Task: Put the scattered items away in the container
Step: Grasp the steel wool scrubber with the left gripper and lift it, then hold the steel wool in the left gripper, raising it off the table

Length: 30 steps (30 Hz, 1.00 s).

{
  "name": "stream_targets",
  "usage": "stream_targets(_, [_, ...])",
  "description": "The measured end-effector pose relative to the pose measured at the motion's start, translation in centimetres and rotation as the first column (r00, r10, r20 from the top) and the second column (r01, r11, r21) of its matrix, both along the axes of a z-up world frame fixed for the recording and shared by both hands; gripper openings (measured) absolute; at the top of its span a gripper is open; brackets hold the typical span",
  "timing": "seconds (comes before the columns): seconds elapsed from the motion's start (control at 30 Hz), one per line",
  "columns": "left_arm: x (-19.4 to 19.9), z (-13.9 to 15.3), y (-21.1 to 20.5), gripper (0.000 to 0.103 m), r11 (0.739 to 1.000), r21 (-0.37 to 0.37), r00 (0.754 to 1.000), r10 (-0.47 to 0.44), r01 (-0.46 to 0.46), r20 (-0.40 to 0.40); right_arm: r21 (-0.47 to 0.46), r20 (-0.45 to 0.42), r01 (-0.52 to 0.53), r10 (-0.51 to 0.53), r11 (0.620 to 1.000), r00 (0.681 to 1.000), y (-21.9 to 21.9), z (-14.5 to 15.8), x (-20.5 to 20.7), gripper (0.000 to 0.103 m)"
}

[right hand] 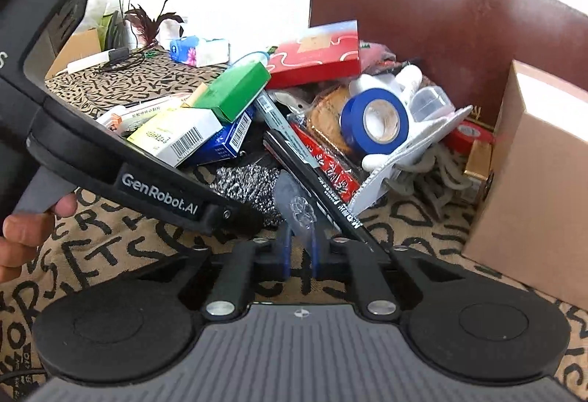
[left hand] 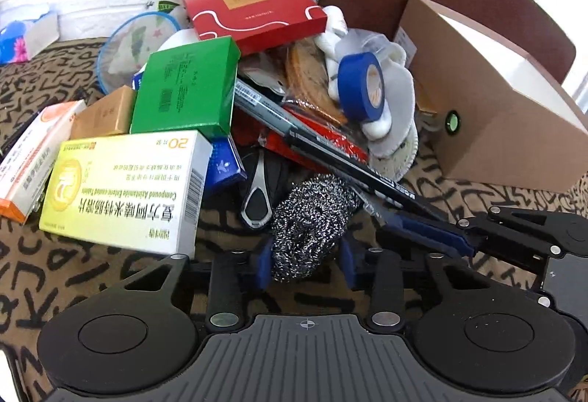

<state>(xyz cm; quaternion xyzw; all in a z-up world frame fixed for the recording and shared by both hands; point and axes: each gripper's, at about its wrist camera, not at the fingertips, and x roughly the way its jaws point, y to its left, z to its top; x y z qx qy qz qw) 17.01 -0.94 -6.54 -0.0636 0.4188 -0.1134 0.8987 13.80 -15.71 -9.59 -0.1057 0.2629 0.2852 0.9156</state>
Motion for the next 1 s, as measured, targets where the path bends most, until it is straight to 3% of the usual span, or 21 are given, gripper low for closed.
stream_targets(0.2, [-3.1, 0.8, 0.3, 0.034, 0.999, -0.038, 0.999, -0.034, 0.034, -0.004, 0.035, 0.015, 0.006, -0.006, 0.999, 1.000, -1.2, 1.5, -2.7, 0.001])
stream_targets(0.53, [-9.4, 0.4, 0.4, 0.037, 0.989, -0.052, 0.989, -0.142, 0.139, -0.053, 0.067, -0.092, 0.052, -0.046, 0.996, 0.995, -4.7, 1.7, -8.6, 0.001])
stream_targets(0.6, [-10.1, 0.4, 0.2, 0.045, 0.988, -0.040, 0.987, -0.150, 0.148, -0.048, 0.062, -0.118, 0.073, -0.066, 0.995, 0.991, -5.3, 1.2, -9.4, 0.001])
stream_targets(0.67, [-10.3, 0.3, -0.2, 0.063, 0.988, -0.020, 0.987, -0.153, 0.153, -0.038, 0.055, -0.137, 0.087, -0.079, 0.995, 0.987, -5.6, 0.7, -9.9, 0.001])
stream_targets(0.87, [-10.5, 0.9, -1.0, 0.075, 0.989, 0.038, 0.989, -0.144, 0.143, 0.013, 0.063, -0.114, 0.093, -0.085, 0.994, 0.990, -5.6, 0.8, -10.3, 0.005])
stream_targets(0.97, [-10.2, 1.0, -1.3, 0.079, 0.989, 0.070, 0.991, -0.132, 0.130, 0.023, 0.059, -0.080, 0.058, -0.053, 0.997, 0.995, -5.2, 1.4, -10.7, 0.021])
stream_targets(1.0, [-10.1, 1.0, -1.3, 0.079, 0.989, 0.067, 0.991, -0.135, 0.133, 0.022, 0.060, -0.068, 0.047, -0.043, 0.997, 0.997, -5.1, 1.6, -10.8, 0.032])
